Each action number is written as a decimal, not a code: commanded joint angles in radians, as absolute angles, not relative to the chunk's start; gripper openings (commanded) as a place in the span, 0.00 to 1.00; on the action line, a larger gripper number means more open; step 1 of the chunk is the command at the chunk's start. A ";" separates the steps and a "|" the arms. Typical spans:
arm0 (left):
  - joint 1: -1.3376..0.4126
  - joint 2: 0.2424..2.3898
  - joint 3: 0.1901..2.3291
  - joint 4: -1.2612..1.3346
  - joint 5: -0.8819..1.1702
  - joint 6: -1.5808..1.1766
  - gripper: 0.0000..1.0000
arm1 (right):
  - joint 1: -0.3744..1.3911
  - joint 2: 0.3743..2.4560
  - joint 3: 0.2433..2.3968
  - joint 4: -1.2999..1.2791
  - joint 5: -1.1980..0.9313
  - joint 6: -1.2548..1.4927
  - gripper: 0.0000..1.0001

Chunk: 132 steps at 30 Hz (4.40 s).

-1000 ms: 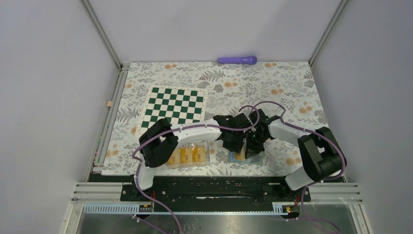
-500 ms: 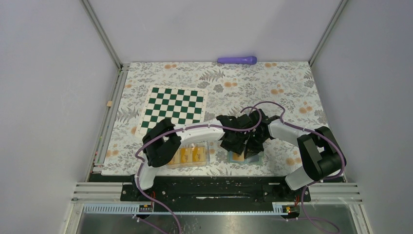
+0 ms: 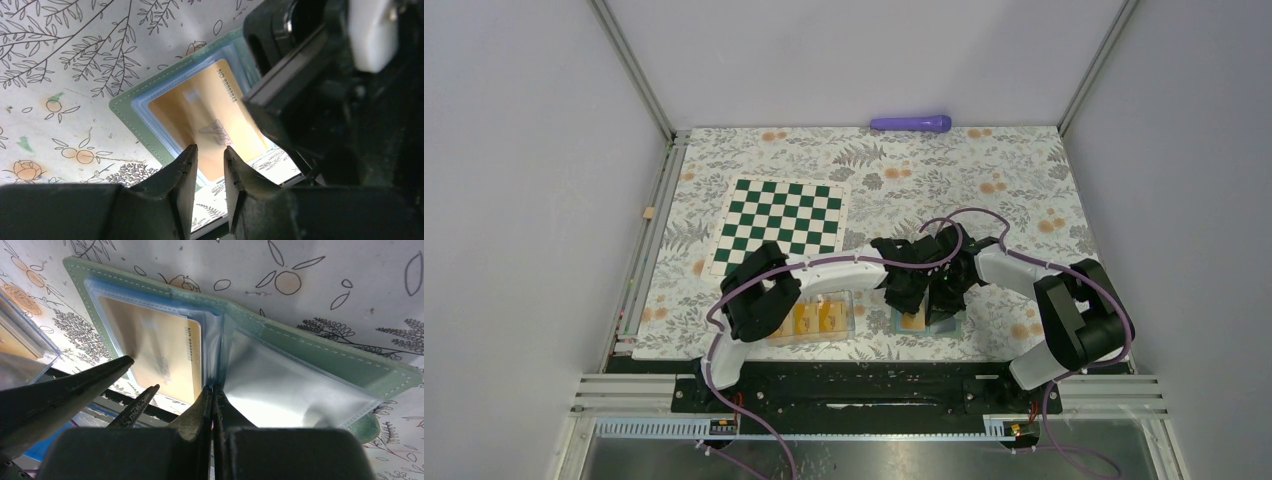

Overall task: Put the credit cards into the card holder
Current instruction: Turn over the card slot in the card holder.

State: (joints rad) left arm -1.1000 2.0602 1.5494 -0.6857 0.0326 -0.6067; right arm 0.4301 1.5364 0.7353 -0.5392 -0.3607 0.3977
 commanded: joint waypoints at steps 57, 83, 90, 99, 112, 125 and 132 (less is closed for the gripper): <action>-1.086 1.949 1.457 -0.548 0.070 -0.641 0.17 | 0.441 1.559 0.738 -0.540 -0.393 0.382 0.00; -1.121 1.923 1.515 -0.575 0.052 -0.599 0.33 | 0.441 1.541 0.745 -0.544 -0.405 0.385 0.00; -1.121 1.883 1.492 -0.530 0.056 -0.611 0.48 | 0.440 1.535 0.746 -0.548 -0.407 0.386 0.00; -1.122 1.873 1.476 -0.497 0.078 -0.607 0.52 | 0.440 1.535 0.746 -0.547 -0.411 0.386 0.00; -1.058 1.905 1.346 -0.417 0.113 -0.699 0.53 | 0.440 1.543 0.744 -0.547 -0.408 0.386 0.00; -1.060 1.934 1.352 -0.411 0.136 -0.684 0.40 | 0.440 1.551 0.746 -0.544 -0.412 0.383 0.00; -1.074 1.920 1.377 -0.402 0.151 -0.672 0.14 | 0.441 1.556 0.742 -0.540 -0.415 0.382 0.00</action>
State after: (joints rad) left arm -1.0592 1.9491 1.3460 -0.4564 0.1146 -0.6792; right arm 0.4320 1.5440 0.7353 -0.5377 -0.3985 0.3923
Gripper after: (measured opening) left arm 0.166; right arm 0.014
